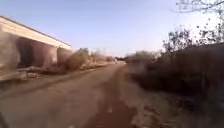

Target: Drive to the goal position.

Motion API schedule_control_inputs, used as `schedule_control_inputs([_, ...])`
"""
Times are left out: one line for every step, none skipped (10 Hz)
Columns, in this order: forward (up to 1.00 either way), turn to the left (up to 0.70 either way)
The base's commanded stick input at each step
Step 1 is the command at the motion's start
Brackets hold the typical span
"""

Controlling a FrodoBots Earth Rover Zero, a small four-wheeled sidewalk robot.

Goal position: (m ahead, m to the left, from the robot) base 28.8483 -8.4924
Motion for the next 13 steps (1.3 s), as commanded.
schedule_control_inputs([0.7,0.35])
schedule_control_inputs([0.7,0.32])
schedule_control_inputs([0.7,0.0])
schedule_control_inputs([0.7,0.0])
schedule_control_inputs([0.7,0.0])
schedule_control_inputs([0.7,0.0])
schedule_control_inputs([0.7,0.0])
schedule_control_inputs([0.7,0.0])
schedule_control_inputs([0.7,0.0])
schedule_control_inputs([0.7,0.0])
schedule_control_inputs([0.7,0.0])
schedule_control_inputs([0.7,0.0])
schedule_control_inputs([0.7,0.0])
